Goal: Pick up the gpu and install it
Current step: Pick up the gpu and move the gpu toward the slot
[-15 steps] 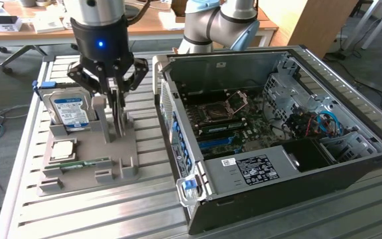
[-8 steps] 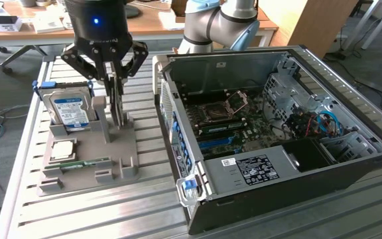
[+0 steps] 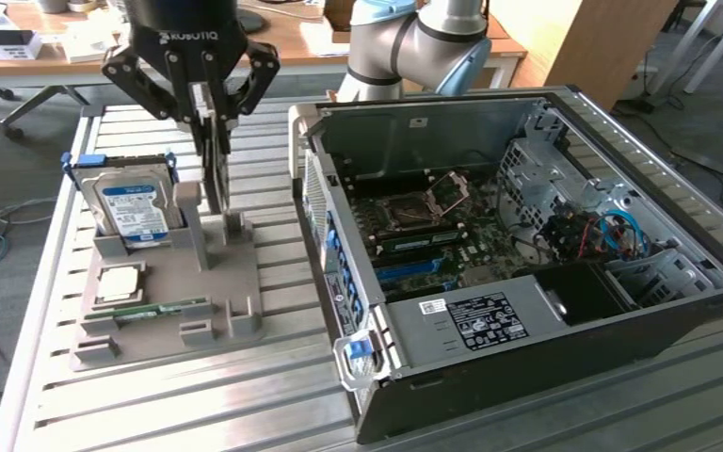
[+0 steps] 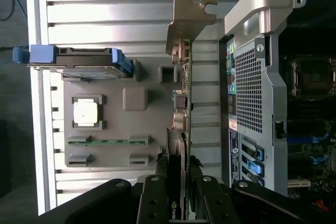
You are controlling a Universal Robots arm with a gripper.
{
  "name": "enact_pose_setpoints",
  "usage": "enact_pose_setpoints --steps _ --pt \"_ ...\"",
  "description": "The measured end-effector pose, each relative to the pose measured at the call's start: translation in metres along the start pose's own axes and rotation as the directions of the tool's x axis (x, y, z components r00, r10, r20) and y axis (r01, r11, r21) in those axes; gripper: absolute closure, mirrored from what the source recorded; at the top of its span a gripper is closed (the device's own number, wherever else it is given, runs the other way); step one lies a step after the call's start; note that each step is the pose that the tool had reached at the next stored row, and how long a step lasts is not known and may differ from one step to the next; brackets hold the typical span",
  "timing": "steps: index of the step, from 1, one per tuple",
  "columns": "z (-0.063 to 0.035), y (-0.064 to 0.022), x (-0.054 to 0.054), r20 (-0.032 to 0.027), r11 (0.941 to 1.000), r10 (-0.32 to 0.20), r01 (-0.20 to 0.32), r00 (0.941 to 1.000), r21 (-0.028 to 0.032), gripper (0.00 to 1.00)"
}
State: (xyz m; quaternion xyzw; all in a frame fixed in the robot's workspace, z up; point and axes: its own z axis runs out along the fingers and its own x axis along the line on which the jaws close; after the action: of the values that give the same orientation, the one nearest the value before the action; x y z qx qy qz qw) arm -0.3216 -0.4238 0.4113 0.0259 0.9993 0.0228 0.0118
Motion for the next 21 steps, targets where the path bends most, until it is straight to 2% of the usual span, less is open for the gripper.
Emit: enact_pose_setpoints --steps 9,17,21 --pt "-0.0208 0.0010 0.000 0.0014 1.0000 0.000 0.000 1.0000 -0.0001 0.74" --pt "-0.0218 0.0010 0.000 0.0013 1.0000 0.000 0.000 1.0000 0.0000 0.74" --pt "-0.0217 0.0012 -0.005 0.0013 1.0000 0.000 0.000 1.0000 0.0000 0.74"
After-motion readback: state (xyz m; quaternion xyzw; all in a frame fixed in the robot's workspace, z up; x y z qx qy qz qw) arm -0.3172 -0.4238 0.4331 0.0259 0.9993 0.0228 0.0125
